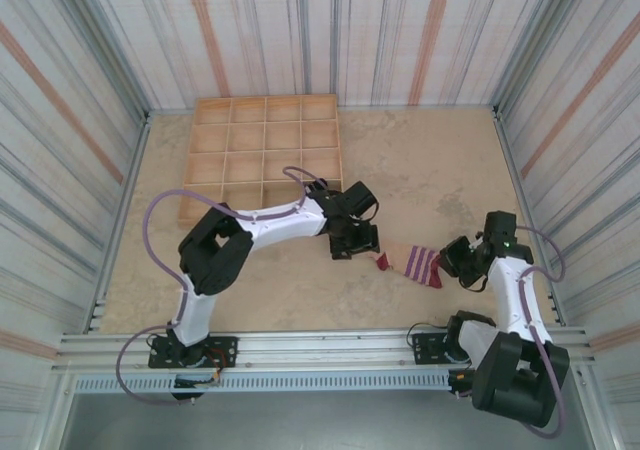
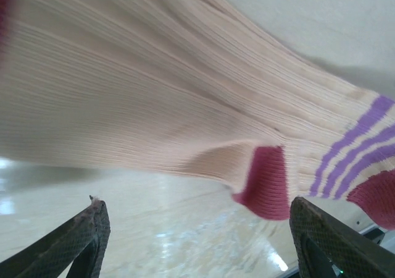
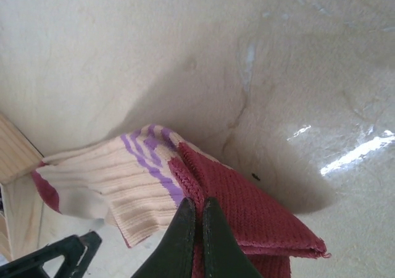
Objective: Roll the socks
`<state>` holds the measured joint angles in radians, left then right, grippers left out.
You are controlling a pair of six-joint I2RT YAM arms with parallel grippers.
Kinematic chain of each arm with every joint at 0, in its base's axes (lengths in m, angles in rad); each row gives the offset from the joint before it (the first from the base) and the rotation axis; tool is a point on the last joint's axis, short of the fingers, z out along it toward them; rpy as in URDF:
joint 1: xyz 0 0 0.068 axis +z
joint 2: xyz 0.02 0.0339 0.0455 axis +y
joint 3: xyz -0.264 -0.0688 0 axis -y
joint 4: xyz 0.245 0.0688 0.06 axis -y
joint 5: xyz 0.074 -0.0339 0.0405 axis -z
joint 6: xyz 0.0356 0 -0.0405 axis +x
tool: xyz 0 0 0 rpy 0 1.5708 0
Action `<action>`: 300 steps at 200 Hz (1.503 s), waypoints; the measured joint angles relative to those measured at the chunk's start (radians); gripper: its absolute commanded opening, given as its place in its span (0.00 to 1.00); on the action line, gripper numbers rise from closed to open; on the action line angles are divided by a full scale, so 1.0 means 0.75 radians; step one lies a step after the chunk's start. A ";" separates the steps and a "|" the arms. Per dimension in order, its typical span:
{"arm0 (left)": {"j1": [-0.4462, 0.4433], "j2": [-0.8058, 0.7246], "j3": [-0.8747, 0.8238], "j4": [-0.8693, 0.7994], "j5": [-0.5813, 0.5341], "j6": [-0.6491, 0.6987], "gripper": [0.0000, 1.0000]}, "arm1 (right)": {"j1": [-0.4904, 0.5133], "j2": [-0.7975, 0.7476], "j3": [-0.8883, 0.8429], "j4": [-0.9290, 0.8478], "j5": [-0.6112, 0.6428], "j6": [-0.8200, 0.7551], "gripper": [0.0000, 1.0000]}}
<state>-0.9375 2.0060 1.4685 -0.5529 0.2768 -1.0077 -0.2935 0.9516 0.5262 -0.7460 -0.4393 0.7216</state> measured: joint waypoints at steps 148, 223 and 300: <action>0.058 0.080 -0.018 0.277 -0.094 0.037 0.77 | -0.118 -0.004 -0.031 0.027 -0.073 -0.032 0.00; 0.076 0.251 0.212 0.326 -0.104 0.037 0.78 | 0.002 -0.031 -0.039 0.019 -0.090 -0.031 0.00; 0.172 0.171 0.212 0.246 -0.043 0.166 0.77 | 0.280 -0.233 -0.165 -0.010 -0.105 0.125 0.00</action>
<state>-0.8085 2.1342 1.6276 -0.3687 0.2443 -0.8833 -0.0834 0.7765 0.4023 -0.7536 -0.5182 0.8150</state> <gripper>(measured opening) 0.775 0.059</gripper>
